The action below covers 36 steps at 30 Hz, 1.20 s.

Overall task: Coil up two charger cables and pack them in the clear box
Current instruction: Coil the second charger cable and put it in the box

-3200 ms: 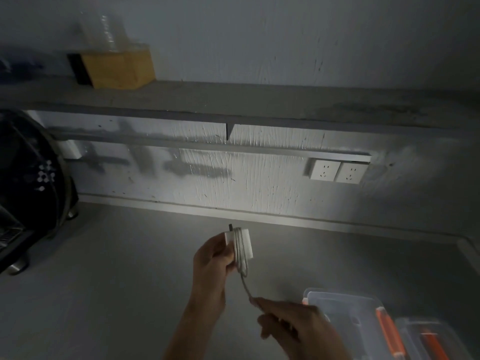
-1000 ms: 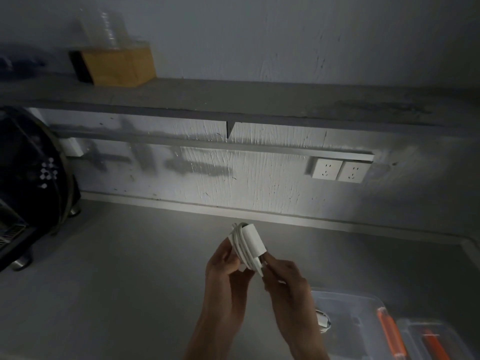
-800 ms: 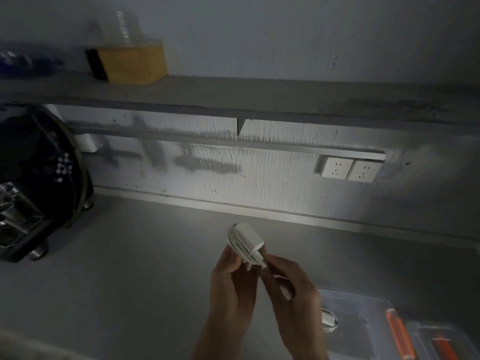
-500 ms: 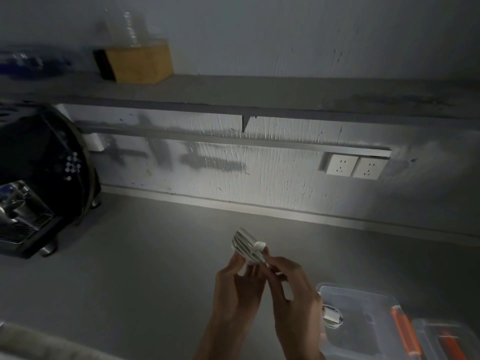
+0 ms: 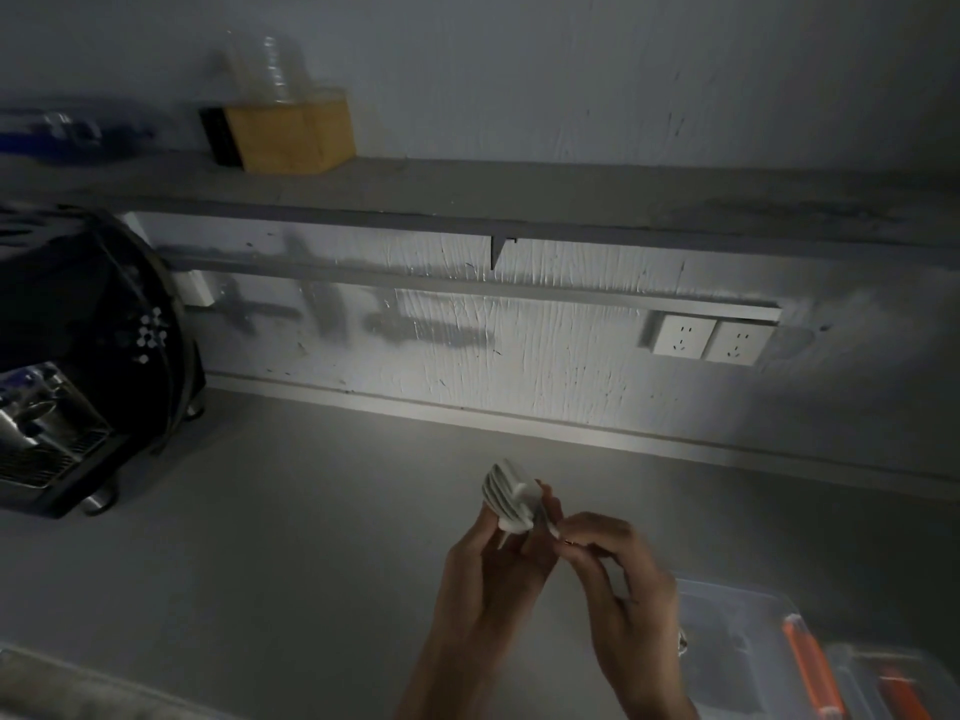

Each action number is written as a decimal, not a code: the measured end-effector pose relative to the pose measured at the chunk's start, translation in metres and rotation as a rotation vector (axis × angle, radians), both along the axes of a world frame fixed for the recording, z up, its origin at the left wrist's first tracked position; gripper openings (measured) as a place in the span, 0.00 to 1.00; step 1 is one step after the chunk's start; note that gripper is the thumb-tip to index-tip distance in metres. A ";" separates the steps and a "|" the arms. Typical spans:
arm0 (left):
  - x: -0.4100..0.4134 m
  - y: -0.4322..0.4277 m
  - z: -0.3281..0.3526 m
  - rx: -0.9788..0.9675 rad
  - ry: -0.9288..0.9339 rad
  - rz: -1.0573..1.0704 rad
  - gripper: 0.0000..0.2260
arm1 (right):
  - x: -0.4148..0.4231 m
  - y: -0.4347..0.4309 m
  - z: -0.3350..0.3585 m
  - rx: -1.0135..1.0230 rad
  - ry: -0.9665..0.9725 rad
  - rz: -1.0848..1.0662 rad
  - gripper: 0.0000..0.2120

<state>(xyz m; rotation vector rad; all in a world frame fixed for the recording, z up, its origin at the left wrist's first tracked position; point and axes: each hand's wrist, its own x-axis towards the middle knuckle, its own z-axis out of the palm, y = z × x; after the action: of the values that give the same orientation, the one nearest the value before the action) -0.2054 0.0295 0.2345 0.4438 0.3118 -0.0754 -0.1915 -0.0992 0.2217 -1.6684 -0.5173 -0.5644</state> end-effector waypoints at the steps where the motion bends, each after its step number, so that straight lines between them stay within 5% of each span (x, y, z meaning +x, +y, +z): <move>1: 0.001 0.001 -0.001 0.014 -0.013 0.010 0.15 | 0.000 -0.001 0.000 -0.013 -0.002 0.005 0.08; 4: 0.002 0.003 -0.006 -0.062 -0.015 -0.031 0.28 | -0.001 -0.004 0.005 -0.026 -0.014 0.015 0.03; 8: 0.000 0.000 -0.004 -0.073 -0.090 -0.044 0.17 | -0.001 -0.004 0.010 -0.053 -0.010 0.037 0.04; 11: 0.000 -0.001 -0.007 -0.120 -0.092 -0.026 0.19 | -0.003 -0.005 0.010 -0.040 0.036 0.043 0.07; 15: -0.003 -0.003 -0.007 0.152 -0.149 0.024 0.27 | -0.007 -0.003 0.014 -0.154 0.088 -0.006 0.05; 19: -0.004 -0.005 -0.004 0.266 -0.159 0.128 0.16 | -0.007 0.004 0.013 0.020 0.263 -0.049 0.03; 26: -0.015 -0.002 0.006 0.222 -0.143 0.152 0.21 | -0.012 0.012 0.010 0.204 0.316 0.085 0.11; 36: -0.028 -0.001 -0.004 0.599 -0.074 0.057 0.18 | -0.013 0.014 0.019 0.061 0.382 0.096 0.16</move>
<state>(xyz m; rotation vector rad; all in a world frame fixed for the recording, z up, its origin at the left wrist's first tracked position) -0.2334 0.0281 0.2306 1.0281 0.2710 0.0943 -0.2042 -0.0855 0.2411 -1.6332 -0.2958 -0.1807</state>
